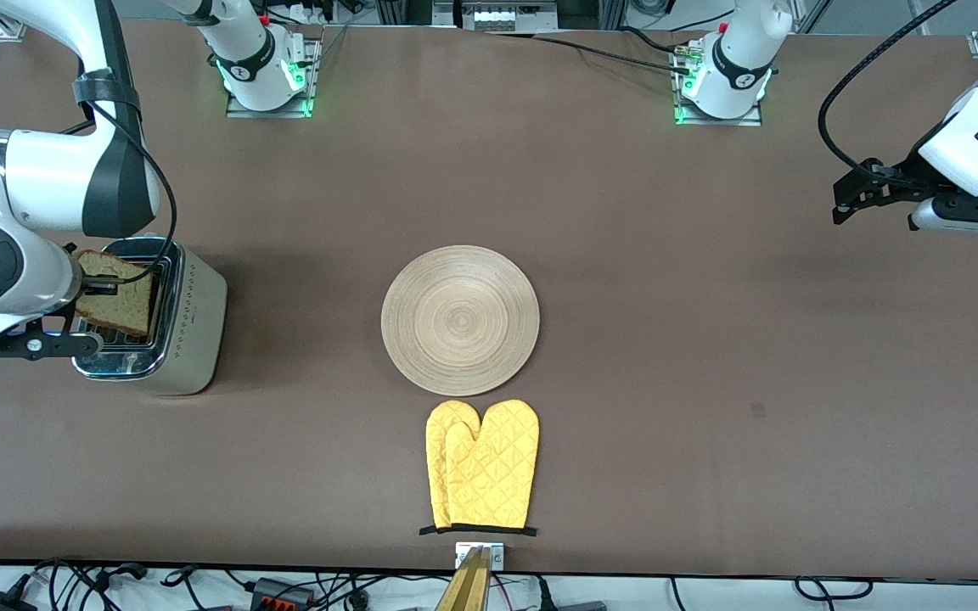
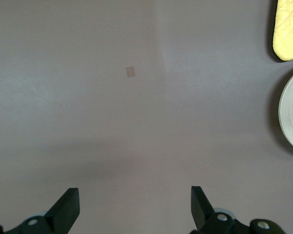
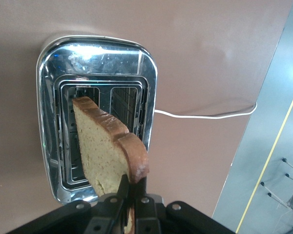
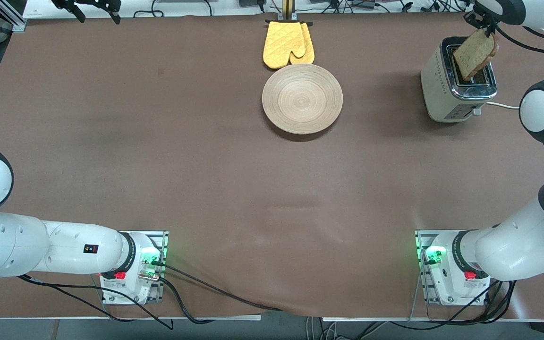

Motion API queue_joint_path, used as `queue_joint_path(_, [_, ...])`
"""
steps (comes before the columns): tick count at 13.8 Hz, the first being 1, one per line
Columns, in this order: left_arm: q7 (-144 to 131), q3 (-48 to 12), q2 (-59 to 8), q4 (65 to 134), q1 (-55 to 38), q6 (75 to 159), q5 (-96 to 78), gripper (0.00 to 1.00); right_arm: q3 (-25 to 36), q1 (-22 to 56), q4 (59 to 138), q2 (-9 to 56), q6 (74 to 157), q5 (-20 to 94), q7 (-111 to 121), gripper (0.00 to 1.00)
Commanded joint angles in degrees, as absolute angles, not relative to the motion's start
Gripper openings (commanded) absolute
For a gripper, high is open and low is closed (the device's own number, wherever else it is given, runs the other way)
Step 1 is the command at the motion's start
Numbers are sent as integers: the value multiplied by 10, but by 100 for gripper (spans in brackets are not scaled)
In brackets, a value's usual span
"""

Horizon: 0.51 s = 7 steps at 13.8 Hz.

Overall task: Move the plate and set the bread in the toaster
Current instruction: 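Lower the bread into a toaster slot with the right gripper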

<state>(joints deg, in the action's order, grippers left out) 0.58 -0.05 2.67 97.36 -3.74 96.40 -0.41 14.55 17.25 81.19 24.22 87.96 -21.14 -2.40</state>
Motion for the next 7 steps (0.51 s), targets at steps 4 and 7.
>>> queue_joint_path(4, [3, 2, 32, 979, -41, 969, 1, 100, 145, 174, 817, 251, 887, -212, -26, 0])
queue_joint_path(7, [3, 2, 32, 979, -41, 969, 1, 100, 144, 174, 818, 264, 904, -204, -27, 0])
